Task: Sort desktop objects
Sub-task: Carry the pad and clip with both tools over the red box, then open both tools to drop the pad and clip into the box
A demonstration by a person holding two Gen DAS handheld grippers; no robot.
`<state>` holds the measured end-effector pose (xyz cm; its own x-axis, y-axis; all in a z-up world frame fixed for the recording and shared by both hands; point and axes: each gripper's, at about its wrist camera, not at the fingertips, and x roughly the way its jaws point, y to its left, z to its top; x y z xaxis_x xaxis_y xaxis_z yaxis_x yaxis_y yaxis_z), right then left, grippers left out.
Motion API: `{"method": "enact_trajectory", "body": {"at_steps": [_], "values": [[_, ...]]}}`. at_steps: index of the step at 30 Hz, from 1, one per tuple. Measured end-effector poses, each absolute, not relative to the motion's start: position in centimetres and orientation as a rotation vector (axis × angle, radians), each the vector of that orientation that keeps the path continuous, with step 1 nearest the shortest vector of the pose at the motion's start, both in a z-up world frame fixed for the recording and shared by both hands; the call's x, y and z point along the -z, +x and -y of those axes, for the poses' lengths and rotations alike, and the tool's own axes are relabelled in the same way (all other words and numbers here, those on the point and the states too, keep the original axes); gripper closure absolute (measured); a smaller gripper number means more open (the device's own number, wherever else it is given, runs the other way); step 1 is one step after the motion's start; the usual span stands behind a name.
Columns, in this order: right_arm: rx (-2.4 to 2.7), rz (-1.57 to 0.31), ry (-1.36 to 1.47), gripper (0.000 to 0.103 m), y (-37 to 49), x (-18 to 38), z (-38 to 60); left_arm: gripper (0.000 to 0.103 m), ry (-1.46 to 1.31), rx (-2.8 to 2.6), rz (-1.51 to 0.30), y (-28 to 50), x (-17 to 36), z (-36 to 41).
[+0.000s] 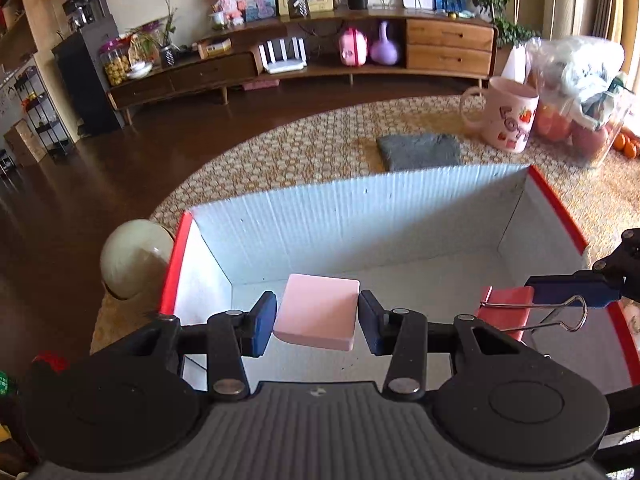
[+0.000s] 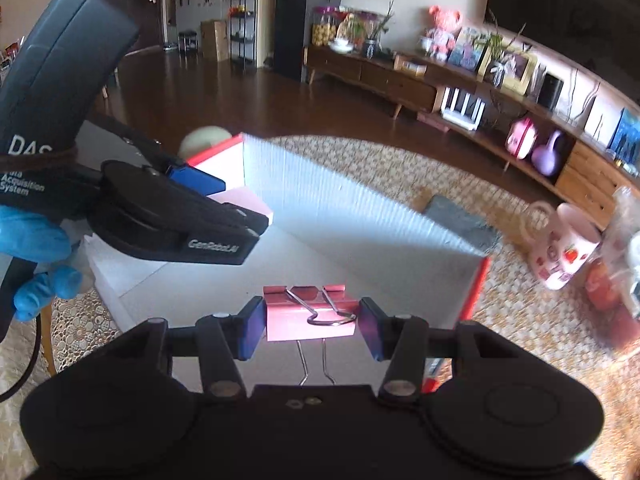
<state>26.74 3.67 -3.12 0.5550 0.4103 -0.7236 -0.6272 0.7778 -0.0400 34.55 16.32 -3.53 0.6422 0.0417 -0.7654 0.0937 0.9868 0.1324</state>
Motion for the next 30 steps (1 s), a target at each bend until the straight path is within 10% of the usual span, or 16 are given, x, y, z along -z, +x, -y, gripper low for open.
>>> {"method": "enact_trajectory", "body": {"at_steps": [30], "values": [[-0.642, -0.997, -0.367, 0.05, 29.4, 6.9, -6.8, 0.059, 0.158, 0.053, -1.177, 38.6, 8.1, -16.9]]}}
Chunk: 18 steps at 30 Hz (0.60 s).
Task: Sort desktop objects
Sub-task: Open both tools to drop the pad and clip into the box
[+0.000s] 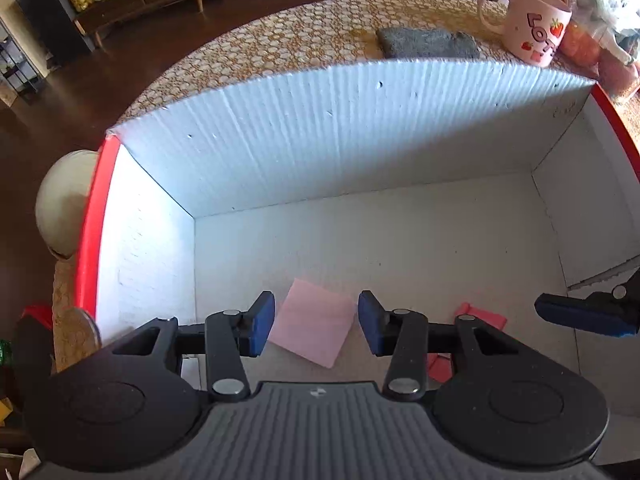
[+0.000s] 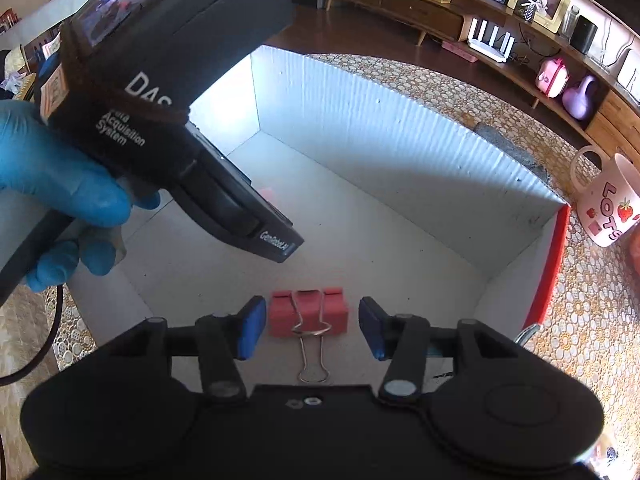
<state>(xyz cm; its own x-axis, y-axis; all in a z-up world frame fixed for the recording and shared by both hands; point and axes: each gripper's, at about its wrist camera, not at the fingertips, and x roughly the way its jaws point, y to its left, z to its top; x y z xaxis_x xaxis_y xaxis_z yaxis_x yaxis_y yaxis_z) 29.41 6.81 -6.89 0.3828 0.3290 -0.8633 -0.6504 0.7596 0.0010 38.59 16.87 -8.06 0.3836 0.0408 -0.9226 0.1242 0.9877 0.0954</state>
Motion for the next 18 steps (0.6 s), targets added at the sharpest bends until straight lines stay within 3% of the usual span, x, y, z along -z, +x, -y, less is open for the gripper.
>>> {"method": "enact_trajectory", "body": {"at_steps": [16, 18], "values": [[-0.705, -0.853, -0.237, 0.047, 25.7, 1.2, -2.1, 0.057, 0.037, 0.071, -0.973, 34.0, 1.1, -16.4], [-0.705, -0.833, -0.223, 0.041, 25.0, 0.4, -1.2, 0.056, 0.018, 0.083, -0.943, 33.0, 0.3, -16.2]]}}
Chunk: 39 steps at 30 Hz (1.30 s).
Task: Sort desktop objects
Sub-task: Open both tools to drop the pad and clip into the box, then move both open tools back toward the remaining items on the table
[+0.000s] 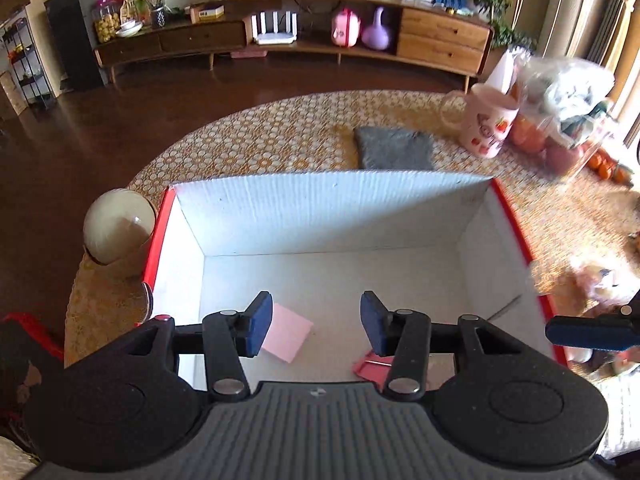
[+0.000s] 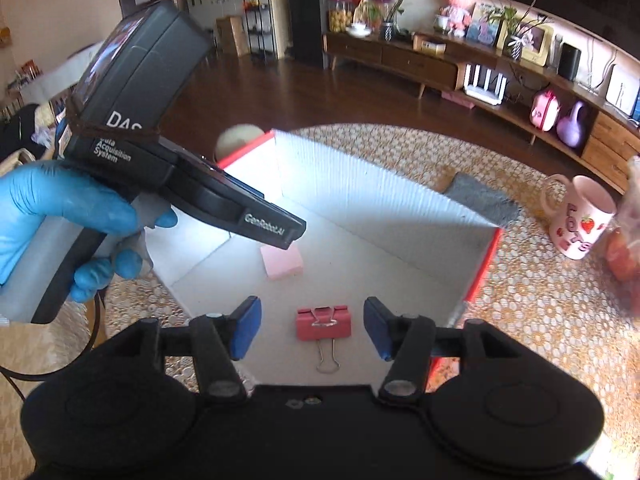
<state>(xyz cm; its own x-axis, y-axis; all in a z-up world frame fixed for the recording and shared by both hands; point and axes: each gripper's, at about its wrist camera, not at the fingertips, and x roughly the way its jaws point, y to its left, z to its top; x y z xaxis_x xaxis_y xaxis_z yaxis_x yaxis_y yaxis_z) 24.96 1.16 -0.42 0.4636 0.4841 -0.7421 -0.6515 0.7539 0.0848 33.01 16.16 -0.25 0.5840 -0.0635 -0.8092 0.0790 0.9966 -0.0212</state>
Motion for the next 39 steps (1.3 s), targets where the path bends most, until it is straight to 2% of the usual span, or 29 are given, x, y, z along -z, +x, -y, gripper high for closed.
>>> {"method": "enact_trajectory", "body": {"at_steps": [10, 14, 19, 21, 25, 28, 30, 39], "values": [[-0.716, -0.749, -0.18, 0.033, 20.5, -2.6, 2.7, 0.055, 0.089, 0.062, -0.819, 28.0, -2.9, -12.1], [-0.716, -0.725, -0.173, 0.027, 18.8, -3.3, 4.6, 0.035, 0.094, 0.072, -0.76, 25.8, -4.0, -10.6], [-0.7, -0.716, -0.14, 0.023, 16.9, -3.8, 7.2, 0.031, 0.137, 0.083, -0.717, 23.5, -4.6, -8.4], [-0.697, -0.716, -0.124, 0.019, 16.2, -3.9, 8.1, 0.025, 0.135, 0.086, -0.711, 22.5, -4.6, -7.7], [-0.679, -0.697, -0.1, 0.016, 14.6, -4.0, 10.2, 0.021, 0.112, 0.098, -0.706, 21.0, -4.3, -6.7], [-0.662, -0.686, -0.065, 0.016, 13.6, -3.9, 12.1, 0.012, 0.101, 0.1, -0.693, 19.7, -4.0, -5.9], [-0.645, -0.678, -0.049, 0.013, 12.7, -3.7, 13.3, 0.001, 0.094, 0.108, -0.691, 18.9, -3.7, -5.2], [-0.574, -0.646, -0.031, 0.008, 9.9, -3.0, 18.6, 0.0, 0.073, 0.159, -0.672, 15.3, -2.6, -1.5]]}}
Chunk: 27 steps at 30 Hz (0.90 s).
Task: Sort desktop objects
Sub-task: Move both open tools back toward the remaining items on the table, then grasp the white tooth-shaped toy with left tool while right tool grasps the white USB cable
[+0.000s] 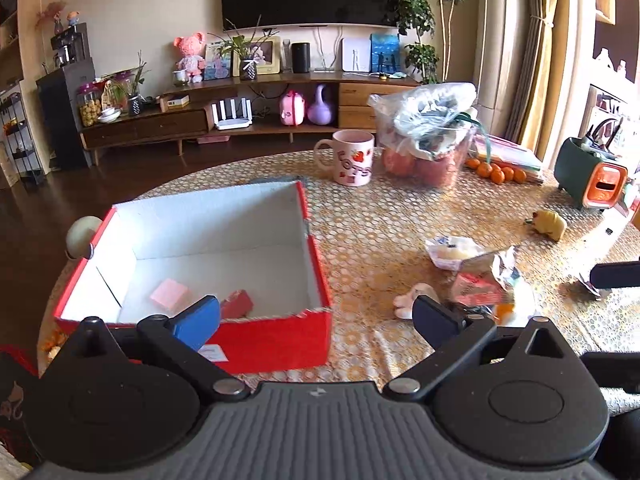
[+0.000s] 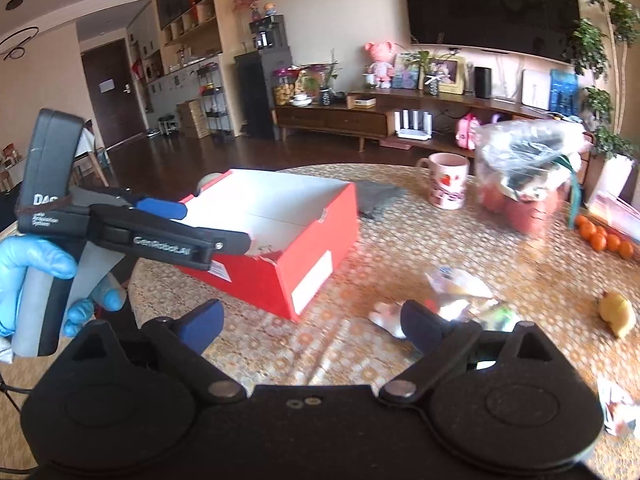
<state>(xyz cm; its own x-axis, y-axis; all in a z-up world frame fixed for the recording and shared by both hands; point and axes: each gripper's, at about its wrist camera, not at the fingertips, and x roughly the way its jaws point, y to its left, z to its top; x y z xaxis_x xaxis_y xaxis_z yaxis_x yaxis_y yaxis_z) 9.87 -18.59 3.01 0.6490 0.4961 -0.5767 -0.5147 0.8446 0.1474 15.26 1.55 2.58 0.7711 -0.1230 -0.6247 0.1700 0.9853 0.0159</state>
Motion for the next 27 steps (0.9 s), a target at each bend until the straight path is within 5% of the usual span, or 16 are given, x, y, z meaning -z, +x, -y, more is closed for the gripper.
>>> {"method": "enact_trajectory", "body": {"at_steps": [27], "values": [[-0.321, -0.682, -0.024, 0.009, 9.7, 2.5, 27.8, 0.0, 0.204, 0.292, -0.63, 15.1, 5.2, 9.0]]}}
